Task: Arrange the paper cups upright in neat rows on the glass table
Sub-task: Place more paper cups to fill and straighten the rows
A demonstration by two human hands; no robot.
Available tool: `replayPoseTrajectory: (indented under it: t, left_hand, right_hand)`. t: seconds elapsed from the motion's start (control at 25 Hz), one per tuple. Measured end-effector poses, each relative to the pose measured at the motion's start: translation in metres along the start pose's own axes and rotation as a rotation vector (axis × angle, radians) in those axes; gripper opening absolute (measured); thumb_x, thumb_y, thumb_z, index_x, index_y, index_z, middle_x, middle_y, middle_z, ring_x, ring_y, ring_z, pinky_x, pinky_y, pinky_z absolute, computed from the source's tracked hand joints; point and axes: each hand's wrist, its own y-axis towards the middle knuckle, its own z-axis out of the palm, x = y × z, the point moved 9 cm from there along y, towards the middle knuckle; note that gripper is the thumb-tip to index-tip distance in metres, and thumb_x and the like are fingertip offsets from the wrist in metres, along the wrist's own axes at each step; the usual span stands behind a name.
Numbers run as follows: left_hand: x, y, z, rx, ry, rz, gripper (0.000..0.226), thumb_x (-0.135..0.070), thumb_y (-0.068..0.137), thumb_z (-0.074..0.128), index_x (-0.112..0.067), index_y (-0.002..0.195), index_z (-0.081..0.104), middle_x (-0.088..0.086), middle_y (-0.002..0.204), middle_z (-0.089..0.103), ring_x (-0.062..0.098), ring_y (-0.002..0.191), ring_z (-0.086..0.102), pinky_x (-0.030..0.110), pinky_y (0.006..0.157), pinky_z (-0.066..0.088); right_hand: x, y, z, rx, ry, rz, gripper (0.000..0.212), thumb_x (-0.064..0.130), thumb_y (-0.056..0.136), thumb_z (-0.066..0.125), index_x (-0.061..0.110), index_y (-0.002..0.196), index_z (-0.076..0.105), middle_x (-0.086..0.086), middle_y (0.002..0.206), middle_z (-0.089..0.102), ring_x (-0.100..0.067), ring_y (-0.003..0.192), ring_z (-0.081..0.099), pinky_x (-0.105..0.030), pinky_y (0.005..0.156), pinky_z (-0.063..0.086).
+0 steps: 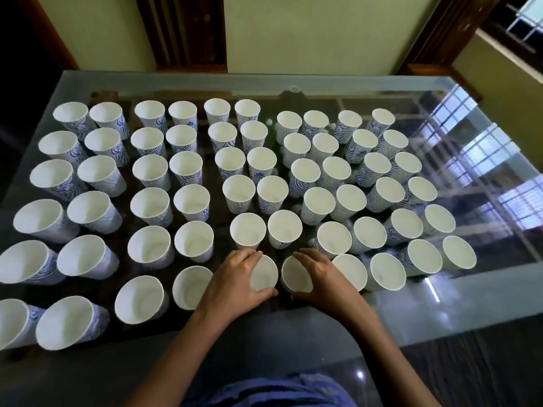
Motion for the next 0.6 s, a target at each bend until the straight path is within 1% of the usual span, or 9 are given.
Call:
replayPoseTrajectory:
  t: [0.08, 0.2, 0.48, 0.6]
  left_hand:
    - [0.001, -0.001, 0.003, 0.001, 0.005, -0.012, 0.076, -0.041, 0.066, 0.077, -0.011, 0.13, 0.05, 0.003, 0.133, 0.05, 0.018, 0.123, 0.043, 0.023, 0.103, 0.029]
    - [0.003, -0.004, 0.006, -0.005, 0.006, -0.027, 0.074, -0.038, 0.066, 0.077, -0.011, 0.13, 0.05, 0.002, 0.133, 0.05, 0.019, 0.121, 0.043, 0.022, 0.103, 0.029]
    - [0.003, -0.023, 0.013, 0.001, 0.0, -0.022, 0.072, -0.04, 0.067, 0.075, -0.018, 0.131, 0.049, -0.004, 0.134, 0.047, 0.013, 0.123, 0.04, 0.023, 0.1, 0.034]
    - [0.002, -0.026, 0.01, -0.019, -0.001, -0.025, 0.072, -0.039, 0.067, 0.076, -0.019, 0.131, 0.049, -0.003, 0.134, 0.048, 0.013, 0.123, 0.04, 0.021, 0.1, 0.033]
  right_hand:
    - [0.0, -0.002, 0.001, 0.001, 0.001, -0.007, 0.083, 0.029, 0.072, 0.076, 0.014, 0.142, 0.033, -0.004, 0.147, 0.032, -0.018, 0.134, 0.034, -0.029, 0.107, 0.034]
    - [0.0, -0.005, 0.003, 0.006, -0.008, -0.019, 0.083, 0.029, 0.072, 0.076, 0.014, 0.142, 0.033, -0.004, 0.147, 0.032, -0.018, 0.133, 0.034, -0.028, 0.106, 0.034]
    - [0.0, -0.014, 0.006, 0.007, 0.009, -0.054, 0.082, 0.03, 0.071, 0.077, 0.015, 0.14, 0.035, -0.003, 0.145, 0.035, -0.02, 0.13, 0.038, -0.029, 0.104, 0.037]
    - [0.0, -0.015, 0.006, 0.005, 0.019, -0.064, 0.083, 0.03, 0.071, 0.077, 0.014, 0.14, 0.035, -0.003, 0.145, 0.036, -0.021, 0.13, 0.039, -0.03, 0.104, 0.037]
